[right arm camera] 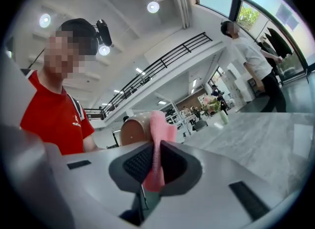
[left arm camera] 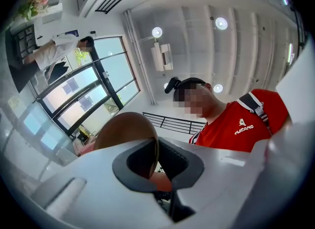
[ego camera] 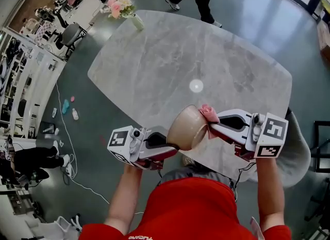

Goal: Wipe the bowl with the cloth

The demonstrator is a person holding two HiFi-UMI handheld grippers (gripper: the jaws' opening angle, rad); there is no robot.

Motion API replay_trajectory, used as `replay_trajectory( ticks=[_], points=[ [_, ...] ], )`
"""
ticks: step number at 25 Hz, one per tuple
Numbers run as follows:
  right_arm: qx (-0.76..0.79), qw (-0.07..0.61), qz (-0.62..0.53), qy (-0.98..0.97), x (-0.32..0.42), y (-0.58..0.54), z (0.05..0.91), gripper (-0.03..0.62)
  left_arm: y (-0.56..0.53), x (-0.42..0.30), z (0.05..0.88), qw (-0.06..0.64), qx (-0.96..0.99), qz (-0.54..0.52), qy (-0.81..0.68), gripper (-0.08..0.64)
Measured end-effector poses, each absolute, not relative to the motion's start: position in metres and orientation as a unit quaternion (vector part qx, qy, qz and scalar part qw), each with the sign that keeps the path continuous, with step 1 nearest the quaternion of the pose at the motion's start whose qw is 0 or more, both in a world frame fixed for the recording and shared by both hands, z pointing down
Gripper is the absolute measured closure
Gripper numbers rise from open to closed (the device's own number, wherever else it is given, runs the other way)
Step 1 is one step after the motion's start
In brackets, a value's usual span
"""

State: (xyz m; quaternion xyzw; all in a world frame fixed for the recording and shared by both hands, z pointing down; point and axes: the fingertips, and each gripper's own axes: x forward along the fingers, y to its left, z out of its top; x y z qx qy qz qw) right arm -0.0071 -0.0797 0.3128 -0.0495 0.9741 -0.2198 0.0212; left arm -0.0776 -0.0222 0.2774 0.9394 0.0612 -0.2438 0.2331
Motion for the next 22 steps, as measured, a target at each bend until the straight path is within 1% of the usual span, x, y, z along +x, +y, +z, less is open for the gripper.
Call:
replay_trajectory(
  ticks=[3,9,13,18,22],
  points=[
    [-0.068,0.037,-0.217,0.973,-0.005,-0.088,0.305,0.571,-0.020,-0.075,0.275,0.235,0.938,-0.247,0.064,0.545],
    [-0.047,0.024,-0.257,0.965,-0.008,-0.078,0.330,0.571,-0.047,-0.068,0.270,0.233,0.935,-0.264,0.036,0.545],
    [-0.036,0.020,-0.259,0.965,-0.016,-0.057,0.337,0.571,-0.042,-0.071,0.276,0.235,0.936,-0.263,0.020,0.545],
    [-0.101,0.068,-0.272,0.954,0.002,-0.091,0.329,0.571,-0.036,-0.063,0.278,0.234,0.939,-0.249,0.025,0.545],
    [-0.092,0.064,-0.286,0.952,-0.001,-0.085,0.334,0.571,-0.049,-0.060,0.276,0.238,0.934,-0.266,0.007,0.545]
  ],
)
